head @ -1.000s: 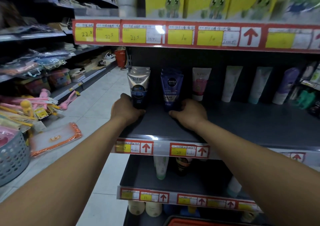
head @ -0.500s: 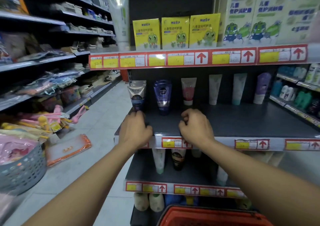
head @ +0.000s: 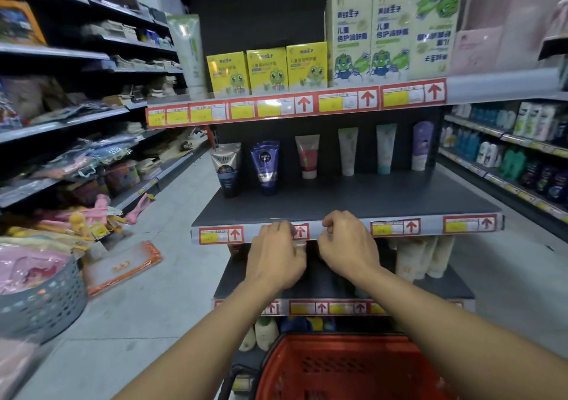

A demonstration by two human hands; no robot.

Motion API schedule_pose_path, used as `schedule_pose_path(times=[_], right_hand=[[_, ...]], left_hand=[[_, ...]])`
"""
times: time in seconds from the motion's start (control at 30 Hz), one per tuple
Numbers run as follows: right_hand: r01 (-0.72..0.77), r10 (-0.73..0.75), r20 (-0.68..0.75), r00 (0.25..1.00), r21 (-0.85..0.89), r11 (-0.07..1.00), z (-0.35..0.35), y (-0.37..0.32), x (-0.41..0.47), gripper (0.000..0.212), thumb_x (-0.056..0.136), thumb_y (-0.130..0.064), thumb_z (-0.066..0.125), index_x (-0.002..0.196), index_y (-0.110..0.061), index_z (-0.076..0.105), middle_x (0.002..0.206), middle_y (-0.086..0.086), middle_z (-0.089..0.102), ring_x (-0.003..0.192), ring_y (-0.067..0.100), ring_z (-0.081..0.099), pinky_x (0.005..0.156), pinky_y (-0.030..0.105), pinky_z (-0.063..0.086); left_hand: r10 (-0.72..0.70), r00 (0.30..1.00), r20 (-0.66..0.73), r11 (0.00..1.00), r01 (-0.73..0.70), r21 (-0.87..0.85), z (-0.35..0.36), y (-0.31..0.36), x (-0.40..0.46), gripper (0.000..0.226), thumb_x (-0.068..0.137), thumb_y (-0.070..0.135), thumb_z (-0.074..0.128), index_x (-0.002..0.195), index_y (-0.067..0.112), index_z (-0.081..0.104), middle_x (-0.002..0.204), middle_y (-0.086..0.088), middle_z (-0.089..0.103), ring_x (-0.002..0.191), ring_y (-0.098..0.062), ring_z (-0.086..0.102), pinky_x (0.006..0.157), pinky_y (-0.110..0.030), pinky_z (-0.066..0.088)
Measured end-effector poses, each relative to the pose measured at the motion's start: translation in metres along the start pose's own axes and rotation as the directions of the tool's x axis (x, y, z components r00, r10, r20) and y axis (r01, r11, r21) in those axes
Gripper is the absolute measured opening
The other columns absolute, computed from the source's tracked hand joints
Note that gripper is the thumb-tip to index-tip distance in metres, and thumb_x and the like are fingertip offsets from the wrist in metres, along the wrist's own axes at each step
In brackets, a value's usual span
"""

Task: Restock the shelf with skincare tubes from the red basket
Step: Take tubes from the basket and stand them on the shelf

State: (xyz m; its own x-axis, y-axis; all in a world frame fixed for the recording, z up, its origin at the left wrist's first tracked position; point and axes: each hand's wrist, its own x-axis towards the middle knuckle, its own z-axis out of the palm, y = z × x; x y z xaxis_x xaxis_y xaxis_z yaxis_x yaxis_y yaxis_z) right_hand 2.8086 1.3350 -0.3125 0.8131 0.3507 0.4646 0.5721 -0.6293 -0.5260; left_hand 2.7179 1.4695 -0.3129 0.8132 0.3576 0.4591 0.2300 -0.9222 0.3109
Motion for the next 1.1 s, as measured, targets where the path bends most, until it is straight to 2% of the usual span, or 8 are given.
schedule_pose_path(times=[0.2, 0.37, 0.6, 0.67, 0.8, 0.97, 1.03, 1.1], right_hand=[[-0.056, 0.056, 0.022, 0.998, -0.019, 0.998, 0.002, 0.038, -0.036, 0.017, 0.089, -0.030, 0.063, 0.105, -0.024, 0.067, 0.103, -0.004, 0.063, 0.093, 0.019, 0.064, 0.074, 0.036, 0.056], [-0.120, 0.124, 0.087, 0.989, -0.041, 0.992, 0.013, 0.075, -0.063, 0.022, 0.089, -0.029, 0.062, 0.110, -0.024, 0.067, 0.109, -0.002, 0.064, 0.098, 0.020, 0.064, 0.079, 0.037, 0.056], [-0.224, 0.242, 0.205, 0.949, -0.105, 0.969, 0.043, 0.130, -0.123, 0.014, 0.088, -0.024, 0.060, 0.099, -0.018, 0.067, 0.100, 0.003, 0.064, 0.092, 0.026, 0.065, 0.075, 0.037, 0.054], [-0.262, 0.290, 0.264, 0.920, -0.136, 0.955, 0.055, 0.146, -0.142, 0.016, 0.088, -0.023, 0.060, 0.101, -0.018, 0.067, 0.101, 0.003, 0.064, 0.092, 0.025, 0.065, 0.075, 0.037, 0.054], [-0.339, 0.389, 0.389, 0.835, -0.195, 0.921, 0.078, 0.180, -0.173, 0.011, 0.086, -0.025, 0.056, 0.085, -0.017, 0.064, 0.088, 0.003, 0.064, 0.084, 0.026, 0.066, 0.070, 0.038, 0.056], [-0.397, 0.490, 0.517, 0.702, -0.287, 0.872, 0.114, 0.219, -0.218, 0.019, 0.082, -0.027, 0.060, 0.092, -0.014, 0.069, 0.094, 0.011, 0.072, 0.089, 0.032, 0.070, 0.074, 0.036, 0.056], [-0.410, 0.527, 0.555, 0.643, -0.332, 0.849, 0.131, 0.233, -0.235, 0.022, 0.083, -0.025, 0.059, 0.095, -0.012, 0.070, 0.095, 0.012, 0.074, 0.089, 0.032, 0.072, 0.073, 0.035, 0.057], [-0.410, 0.549, 0.604, 0.577, -0.367, 0.835, 0.147, 0.247, -0.250, 0.020, 0.089, -0.022, 0.058, 0.100, -0.011, 0.070, 0.099, 0.012, 0.074, 0.092, 0.031, 0.071, 0.074, 0.032, 0.056]], left_hand=[[0.040, 0.994, 0.104, 0.999, -0.037, -0.034, 0.031, 0.019, -0.030, 0.032, 0.089, 0.033, 0.062, 0.119, 0.022, 0.059, 0.119, -0.001, 0.064, 0.114, -0.023, 0.056, 0.088, -0.035, 0.048], [0.040, 0.975, 0.217, 0.998, -0.030, -0.047, 0.067, 0.020, -0.054, 0.037, 0.090, 0.033, 0.061, 0.125, 0.022, 0.059, 0.122, -0.001, 0.064, 0.117, -0.022, 0.055, 0.090, -0.036, 0.049], [-0.008, 0.908, 0.419, 0.999, 0.030, -0.045, 0.125, 0.013, -0.104, 0.027, 0.087, 0.031, 0.061, 0.112, 0.020, 0.059, 0.113, -0.006, 0.066, 0.112, -0.029, 0.059, 0.086, -0.037, 0.048], [-0.025, 0.868, 0.496, 0.999, 0.044, -0.027, 0.145, 0.007, -0.119, 0.030, 0.087, 0.031, 0.062, 0.114, 0.019, 0.059, 0.117, -0.007, 0.067, 0.113, -0.030, 0.061, 0.086, -0.037, 0.049], [-0.110, 0.784, 0.611, 0.991, 0.137, 0.003, 0.180, -0.008, -0.143, 0.032, 0.088, 0.029, 0.064, 0.116, 0.017, 0.062, 0.118, -0.009, 0.069, 0.114, -0.029, 0.063, 0.088, -0.037, 0.052], [-0.197, 0.678, 0.708, 0.967, 0.252, 0.028, 0.220, -0.028, -0.176, 0.026, 0.085, 0.028, 0.065, 0.108, 0.016, 0.064, 0.113, -0.009, 0.071, 0.109, -0.032, 0.065, 0.082, -0.037, 0.052], [-0.242, 0.629, 0.739, 0.950, 0.308, 0.048, 0.237, -0.035, -0.190, 0.029, 0.087, 0.036, 0.067, 0.110, 0.019, 0.063, 0.115, -0.009, 0.071, 0.108, -0.032, 0.066, 0.081, -0.035, 0.053], [-0.286, 0.582, 0.761, 0.927, 0.370, 0.066, 0.254, -0.042, -0.203, 0.034, 0.085, 0.034, 0.063, 0.116, 0.020, 0.062, 0.115, -0.011, 0.073, 0.106, -0.034, 0.069, 0.078, -0.033, 0.053]])
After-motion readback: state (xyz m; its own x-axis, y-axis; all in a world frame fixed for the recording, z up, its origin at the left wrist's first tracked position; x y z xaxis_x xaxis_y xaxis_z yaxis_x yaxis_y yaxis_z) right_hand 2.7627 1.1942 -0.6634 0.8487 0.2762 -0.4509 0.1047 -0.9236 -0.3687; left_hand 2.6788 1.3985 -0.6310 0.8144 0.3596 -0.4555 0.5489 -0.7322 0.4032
